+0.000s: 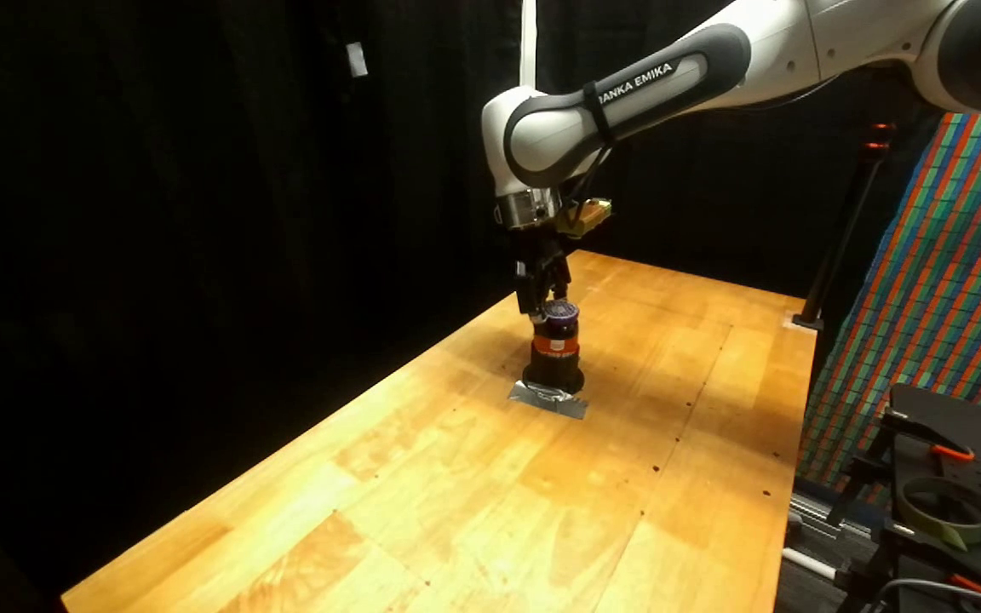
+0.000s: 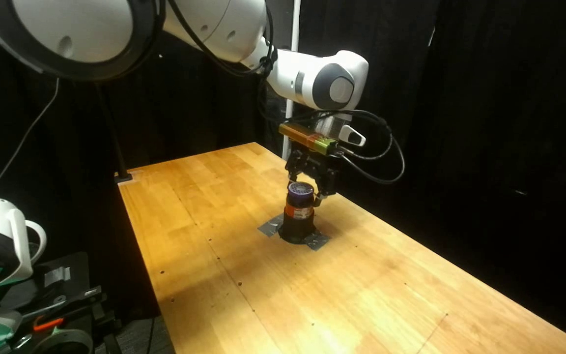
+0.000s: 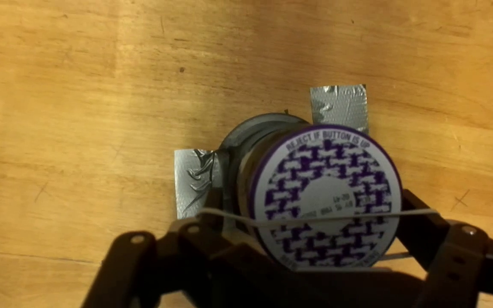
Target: Put the rubber band on the jar.
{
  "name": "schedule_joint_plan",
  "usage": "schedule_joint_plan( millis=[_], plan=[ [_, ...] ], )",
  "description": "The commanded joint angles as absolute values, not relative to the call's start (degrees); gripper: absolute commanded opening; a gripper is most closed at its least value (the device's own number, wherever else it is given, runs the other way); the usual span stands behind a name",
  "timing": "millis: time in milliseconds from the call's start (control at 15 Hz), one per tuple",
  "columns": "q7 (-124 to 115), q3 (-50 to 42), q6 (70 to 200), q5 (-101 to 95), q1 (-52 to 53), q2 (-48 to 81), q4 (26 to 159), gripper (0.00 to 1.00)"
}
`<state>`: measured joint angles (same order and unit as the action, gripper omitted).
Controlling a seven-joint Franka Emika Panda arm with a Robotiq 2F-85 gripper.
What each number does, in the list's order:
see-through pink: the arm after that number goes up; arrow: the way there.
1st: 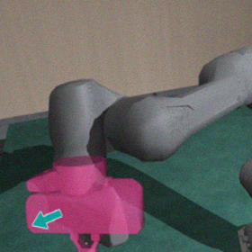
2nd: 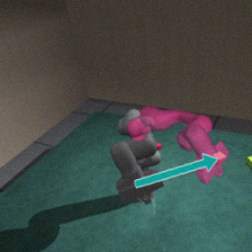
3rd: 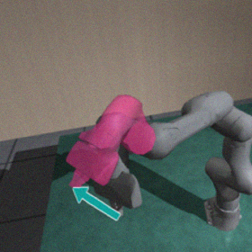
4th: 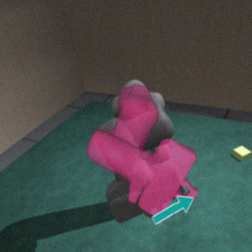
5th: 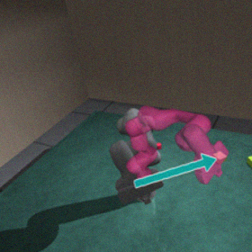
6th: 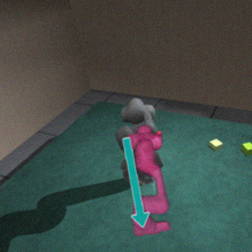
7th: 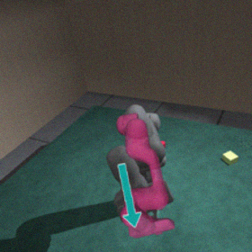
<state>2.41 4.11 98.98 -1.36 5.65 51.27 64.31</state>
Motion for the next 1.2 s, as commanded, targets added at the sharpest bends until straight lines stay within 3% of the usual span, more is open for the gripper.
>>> schedule_joint_plan(
  millis=[0, 467, 1133],
  plan=[
    [2.28, 3.83, 94.18, -1.38, 6.30, 51.38, 62.77, 1.00],
    [2.47, 3.63, 98.50, -1.73, 6.03, 46.91, 70.89, 1.00],
    [1.64, 2.97, 114.05, -2.12, 5.13, 33.36, 94.06, 1.00]
  ],
)
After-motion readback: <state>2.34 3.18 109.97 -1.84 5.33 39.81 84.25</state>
